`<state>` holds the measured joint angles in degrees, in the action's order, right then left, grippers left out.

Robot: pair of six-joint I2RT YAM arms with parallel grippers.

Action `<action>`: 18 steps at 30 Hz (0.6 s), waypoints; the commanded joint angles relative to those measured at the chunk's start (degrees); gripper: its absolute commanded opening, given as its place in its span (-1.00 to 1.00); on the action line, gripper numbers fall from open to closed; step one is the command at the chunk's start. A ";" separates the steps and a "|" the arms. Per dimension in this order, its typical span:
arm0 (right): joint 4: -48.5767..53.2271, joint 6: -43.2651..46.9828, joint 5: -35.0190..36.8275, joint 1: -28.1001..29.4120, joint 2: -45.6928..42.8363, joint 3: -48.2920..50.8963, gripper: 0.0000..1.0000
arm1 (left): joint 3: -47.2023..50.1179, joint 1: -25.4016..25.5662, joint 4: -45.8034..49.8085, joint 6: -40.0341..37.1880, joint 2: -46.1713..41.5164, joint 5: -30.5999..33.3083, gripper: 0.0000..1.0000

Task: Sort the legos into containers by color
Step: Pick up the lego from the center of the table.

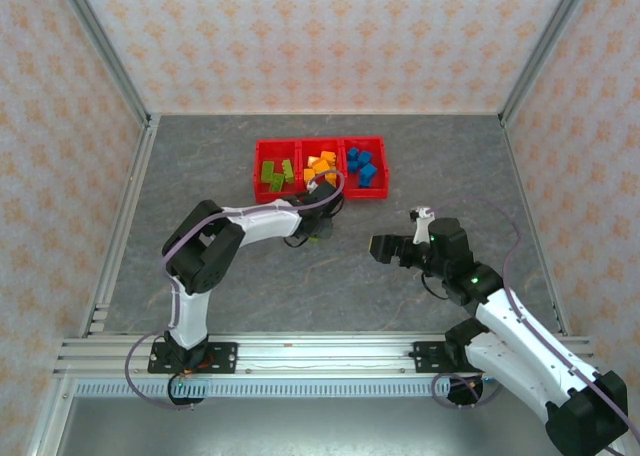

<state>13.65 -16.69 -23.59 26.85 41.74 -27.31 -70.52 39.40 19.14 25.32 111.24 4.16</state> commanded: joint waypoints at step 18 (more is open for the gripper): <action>-0.28 0.92 -0.38 0.31 -0.78 -0.03 1.00 | -6.56 -13.71 3.61 -2.76 -12.62 9.59 -0.52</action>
<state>13.65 -16.69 -23.62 26.85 41.74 -27.31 -74.30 27.83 20.99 24.67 96.18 13.96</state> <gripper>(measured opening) 0.999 0.315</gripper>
